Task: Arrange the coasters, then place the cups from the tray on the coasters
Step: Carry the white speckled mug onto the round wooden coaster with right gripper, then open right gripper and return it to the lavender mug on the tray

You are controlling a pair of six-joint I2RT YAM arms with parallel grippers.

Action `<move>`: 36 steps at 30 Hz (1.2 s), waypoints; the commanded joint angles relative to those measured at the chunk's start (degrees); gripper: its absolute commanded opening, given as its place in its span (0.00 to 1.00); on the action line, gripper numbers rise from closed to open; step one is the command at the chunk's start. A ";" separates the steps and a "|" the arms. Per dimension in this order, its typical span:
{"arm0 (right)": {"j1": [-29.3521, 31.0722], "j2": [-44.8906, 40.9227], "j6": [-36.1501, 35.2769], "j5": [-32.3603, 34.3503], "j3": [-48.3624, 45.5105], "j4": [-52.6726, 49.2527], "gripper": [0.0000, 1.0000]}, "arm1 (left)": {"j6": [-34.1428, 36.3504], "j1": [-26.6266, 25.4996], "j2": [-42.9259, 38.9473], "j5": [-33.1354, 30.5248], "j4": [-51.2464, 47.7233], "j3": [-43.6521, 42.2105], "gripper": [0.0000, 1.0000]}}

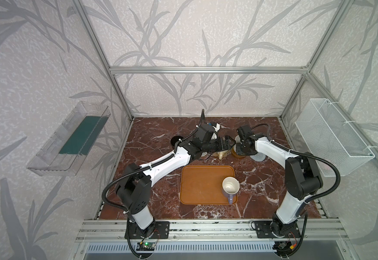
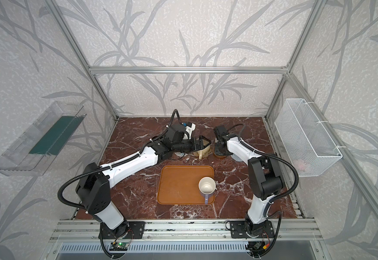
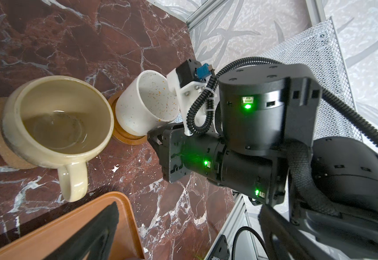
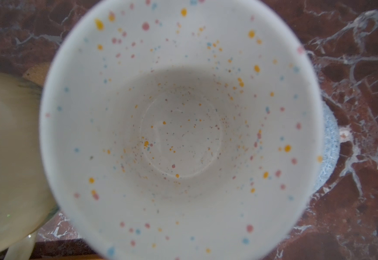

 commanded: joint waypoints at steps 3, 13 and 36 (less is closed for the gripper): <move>-0.06 -0.95 0.92 1.95 0.61 2.00 0.00 | -0.77 0.31 -0.70 1.03 2.25 -1.02 0.99; 0.12 -0.43 2.39 -0.39 -2.94 3.00 0.03 | -1.23 0.29 -1.88 0.56 3.09 -2.59 0.99; 0.03 -2.99 1.84 -2.28 -5.18 1.02 0.50 | -1.41 0.35 -10.58 0.73 3.36 -7.48 0.99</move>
